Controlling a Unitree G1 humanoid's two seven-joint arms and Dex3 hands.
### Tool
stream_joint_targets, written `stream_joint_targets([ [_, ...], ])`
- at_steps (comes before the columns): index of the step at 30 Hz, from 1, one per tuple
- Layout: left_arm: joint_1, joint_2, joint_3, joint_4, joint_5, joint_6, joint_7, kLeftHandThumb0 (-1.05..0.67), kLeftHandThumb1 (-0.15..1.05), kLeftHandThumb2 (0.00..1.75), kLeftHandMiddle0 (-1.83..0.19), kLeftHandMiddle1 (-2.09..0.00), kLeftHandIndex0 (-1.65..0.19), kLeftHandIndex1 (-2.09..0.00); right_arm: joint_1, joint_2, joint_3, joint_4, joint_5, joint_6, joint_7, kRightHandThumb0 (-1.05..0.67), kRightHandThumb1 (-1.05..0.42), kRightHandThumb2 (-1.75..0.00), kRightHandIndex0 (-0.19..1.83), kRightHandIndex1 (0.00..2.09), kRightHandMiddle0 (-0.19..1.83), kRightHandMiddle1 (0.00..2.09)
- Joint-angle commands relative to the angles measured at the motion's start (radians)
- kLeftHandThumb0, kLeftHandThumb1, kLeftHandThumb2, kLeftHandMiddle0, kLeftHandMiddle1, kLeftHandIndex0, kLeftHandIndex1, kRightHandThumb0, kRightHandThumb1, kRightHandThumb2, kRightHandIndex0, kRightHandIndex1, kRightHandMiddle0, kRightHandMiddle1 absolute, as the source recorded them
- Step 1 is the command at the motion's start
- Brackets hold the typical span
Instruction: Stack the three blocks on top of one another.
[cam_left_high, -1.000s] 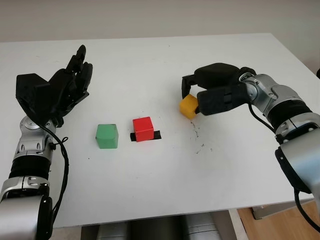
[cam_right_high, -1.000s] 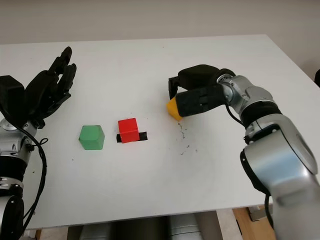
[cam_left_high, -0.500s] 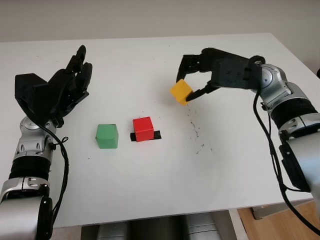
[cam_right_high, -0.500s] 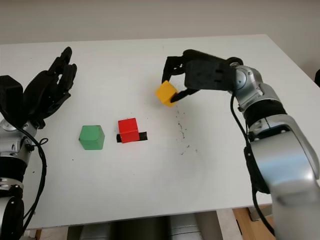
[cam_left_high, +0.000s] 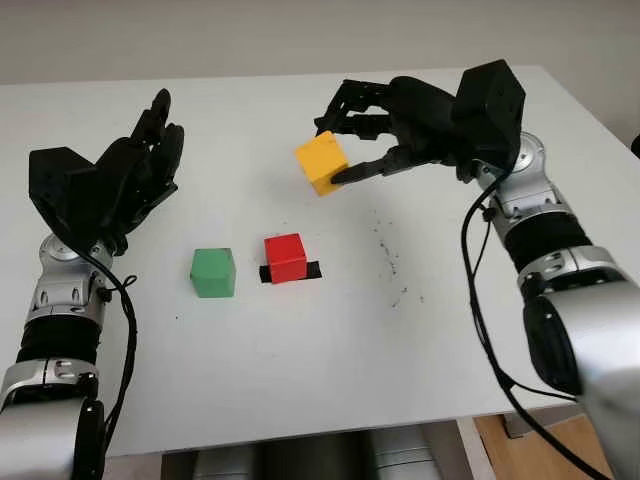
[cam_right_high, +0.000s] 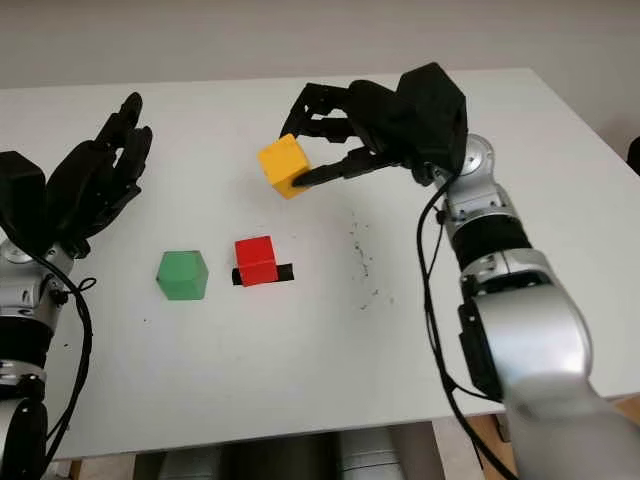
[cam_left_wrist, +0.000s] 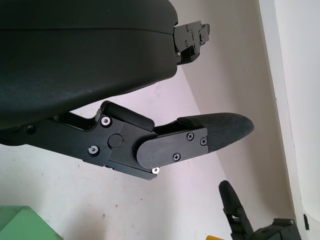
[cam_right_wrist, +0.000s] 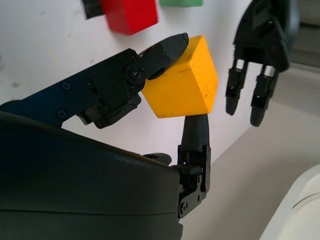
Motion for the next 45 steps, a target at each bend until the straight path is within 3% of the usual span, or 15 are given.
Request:
stream_joint_targets([
  [1, 0.007, 0.004, 0.005, -0.017, 0.001, -0.004, 0.003, -0.73, 1.05, 0.64, 0.19, 0.00, 0.19, 0.00, 0.041, 0.022, -0.010, -0.077, 0.022, 0.049, -0.002, -0.42, -0.94, -0.06, 0.26, 0.00, 0.33, 1.70],
  [6, 0.006, 0.006, 0.004, -0.021, 0.005, -0.007, 0.008, -0.73, 1.05, 0.63, 0.19, 0.00, 0.19, 0.00, 0.127, 0.064, 0.008, -0.207, 0.012, 0.132, -0.043, -0.44, -0.94, -0.05, 0.23, 0.00, 0.34, 1.69],
  [18, 0.005, 0.008, 0.003, -0.028, 0.009, 0.002, 0.019, -0.73, 1.05, 0.62, 0.19, 0.00, 0.19, 0.00, 0.241, 0.155, 0.001, -0.328, 0.056, 0.249, -0.077, -0.39, -0.94, -0.05, 0.20, 0.01, 0.30, 1.74],
  [27, 0.005, 0.008, -0.001, -0.025, 0.014, 0.004, 0.019, -0.74, 1.05, 0.61, 0.19, 0.00, 0.19, 0.00, 0.263, 0.172, 0.006, -0.339, 0.060, 0.315, -0.097, -0.41, -0.94, -0.05, 0.19, 0.01, 0.31, 1.72],
  [45, 0.017, 0.013, -0.005, -0.039, 0.026, 0.012, 0.026, -0.76, 1.05, 0.60, 0.19, 0.00, 0.19, 0.00, 0.291, 0.167, 0.025, -0.339, 0.035, 0.319, -0.116, -0.41, -0.92, -0.05, 0.22, 0.04, 0.34, 1.66],
])
